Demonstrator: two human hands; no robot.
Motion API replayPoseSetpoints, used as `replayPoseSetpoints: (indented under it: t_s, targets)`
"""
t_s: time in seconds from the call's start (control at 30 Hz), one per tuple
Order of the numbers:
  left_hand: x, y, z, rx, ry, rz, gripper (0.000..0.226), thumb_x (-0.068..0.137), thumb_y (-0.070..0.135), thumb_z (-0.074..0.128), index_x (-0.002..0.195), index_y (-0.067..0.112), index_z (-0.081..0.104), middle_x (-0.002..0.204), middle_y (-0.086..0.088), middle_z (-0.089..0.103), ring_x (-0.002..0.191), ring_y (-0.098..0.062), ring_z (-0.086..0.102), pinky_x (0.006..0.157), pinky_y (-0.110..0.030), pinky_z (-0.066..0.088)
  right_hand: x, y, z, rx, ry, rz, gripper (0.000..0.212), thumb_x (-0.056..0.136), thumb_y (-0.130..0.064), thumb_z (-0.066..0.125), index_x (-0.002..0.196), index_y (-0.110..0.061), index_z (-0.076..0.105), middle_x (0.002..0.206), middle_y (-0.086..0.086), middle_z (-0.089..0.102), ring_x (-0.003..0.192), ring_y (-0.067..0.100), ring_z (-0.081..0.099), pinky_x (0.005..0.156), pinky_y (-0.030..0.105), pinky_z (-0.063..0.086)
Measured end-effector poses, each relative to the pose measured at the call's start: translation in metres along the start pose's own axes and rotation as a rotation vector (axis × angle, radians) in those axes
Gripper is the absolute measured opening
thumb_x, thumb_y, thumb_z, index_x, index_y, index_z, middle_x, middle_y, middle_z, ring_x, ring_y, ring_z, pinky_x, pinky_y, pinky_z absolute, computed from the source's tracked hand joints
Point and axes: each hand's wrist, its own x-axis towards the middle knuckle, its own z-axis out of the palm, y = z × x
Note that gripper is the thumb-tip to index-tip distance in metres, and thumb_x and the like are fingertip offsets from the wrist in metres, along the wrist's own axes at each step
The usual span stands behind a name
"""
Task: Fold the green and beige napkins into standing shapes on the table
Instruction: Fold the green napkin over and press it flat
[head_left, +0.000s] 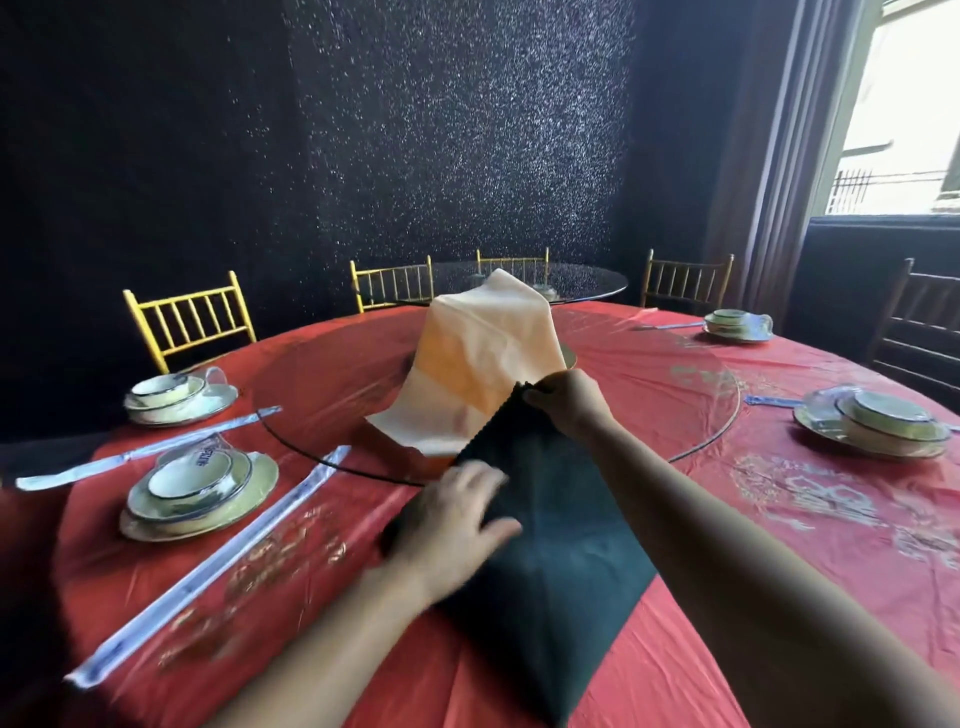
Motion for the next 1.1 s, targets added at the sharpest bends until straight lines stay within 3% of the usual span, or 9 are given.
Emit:
replayPoseSetpoints:
  t_s: [0.1, 0.2, 0.3, 0.43, 0.6, 0.73, 0.8, 0.87, 1.1]
  targets:
    - [-0.017, 0.030, 0.027, 0.025, -0.142, 0.260, 0.077, 0.087, 0.066, 0.015, 0.129, 0.013, 0.052, 0.139, -0.004, 0.049, 0.130, -0.015, 0.044, 0.109, -0.021, 0.027, 0.005, -0.002, 0.003, -0.004, 0.018, -0.030, 0.027, 0.085, -0.025, 0.062, 0.083, 0.001, 0.067, 0.075, 0.015, 0.058, 0.072, 0.024, 0.050, 0.061, 0.027, 0.033]
    - [-0.026, 0.038, 0.046, 0.015, -0.412, 0.162, 0.107, 0.061, 0.073, -0.008, 0.148, 0.014, 0.013, 0.158, 0.001, 0.002, 0.144, -0.008, -0.004, 0.112, -0.023, -0.012, 0.009, -0.002, 0.007, -0.015, 0.027, -0.056, 0.028, 0.085, -0.024, 0.062, 0.086, 0.003, 0.068, 0.079, 0.020, 0.062, 0.071, 0.024, 0.050, 0.060, 0.028, 0.032]
    - [-0.025, 0.034, 0.052, 0.056, -0.511, 0.127, 0.115, 0.052, 0.076, -0.017, 0.148, 0.014, -0.001, 0.157, 0.001, -0.011, 0.142, -0.007, -0.016, 0.113, -0.026, -0.015, 0.010, 0.002, 0.009, -0.009, 0.043, -0.062, 0.027, 0.085, -0.024, 0.062, 0.086, 0.002, 0.068, 0.084, 0.022, 0.065, 0.072, 0.025, 0.052, 0.060, 0.029, 0.033]
    - [-0.025, 0.034, 0.052, 0.085, -0.565, 0.137, 0.117, 0.050, 0.077, -0.021, 0.148, 0.015, -0.004, 0.156, 0.002, -0.014, 0.141, -0.006, -0.019, 0.114, -0.027, -0.014, 0.010, 0.008, 0.014, -0.023, 0.026, -0.062, 0.028, 0.086, -0.025, 0.061, 0.093, 0.002, 0.067, 0.087, 0.023, 0.063, 0.081, 0.028, 0.057, 0.062, 0.028, 0.032]
    - [-0.024, 0.036, 0.054, 0.112, -0.573, 0.137, 0.112, 0.052, 0.073, -0.018, 0.148, 0.015, -0.005, 0.156, 0.001, -0.014, 0.142, -0.007, -0.018, 0.111, -0.026, -0.016, -0.040, 0.016, 0.007, 0.004, 0.040, -0.242, 0.055, 0.088, -0.031, 0.058, 0.136, -0.009, 0.041, 0.139, 0.014, 0.046, 0.127, 0.029, 0.045, 0.097, 0.027, 0.032]
    - [-0.022, 0.037, 0.054, 0.165, -0.586, 0.166, 0.093, 0.071, 0.067, -0.010, 0.148, 0.015, -0.003, 0.157, -0.004, -0.009, 0.144, -0.013, -0.013, 0.114, -0.030, -0.014, -0.137, 0.051, 0.015, -0.091, -0.288, -0.429, 0.076, 0.087, -0.063, 0.029, 0.141, -0.009, 0.033, 0.151, 0.007, 0.028, 0.140, 0.015, 0.024, 0.104, 0.003, 0.006]
    - [-0.022, 0.038, 0.054, 0.138, -0.570, 0.178, 0.099, 0.064, 0.068, -0.016, 0.148, 0.018, -0.004, 0.157, -0.001, -0.008, 0.144, -0.011, -0.013, 0.114, -0.029, -0.013, -0.159, 0.076, 0.018, -0.217, -0.407, -0.378, 0.115, 0.064, -0.086, -0.012, 0.146, -0.011, 0.018, 0.156, 0.005, 0.012, 0.144, 0.011, 0.006, 0.109, 0.009, -0.004]
    - [-0.023, 0.035, 0.055, 0.136, -0.560, 0.156, 0.110, 0.054, 0.071, -0.021, 0.148, 0.017, -0.004, 0.157, 0.001, -0.010, 0.142, -0.006, -0.014, 0.112, -0.025, -0.015, -0.159, 0.093, 0.017, -0.378, -0.446, -0.289, 0.134, 0.041, -0.087, -0.030, 0.148, -0.015, 0.002, 0.157, 0.002, -0.004, 0.141, 0.006, -0.013, 0.110, 0.016, -0.012]
    - [-0.022, 0.035, 0.053, 0.164, -0.596, 0.152, 0.110, 0.052, 0.070, -0.022, 0.148, 0.017, -0.007, 0.156, 0.002, -0.015, 0.142, -0.007, -0.018, 0.111, -0.026, -0.016, -0.122, 0.125, -0.007, -0.570, -0.433, -0.086, 0.152, 0.020, -0.091, -0.029, 0.148, -0.013, -0.005, 0.156, 0.007, -0.014, 0.143, 0.015, -0.014, 0.112, 0.025, -0.010]
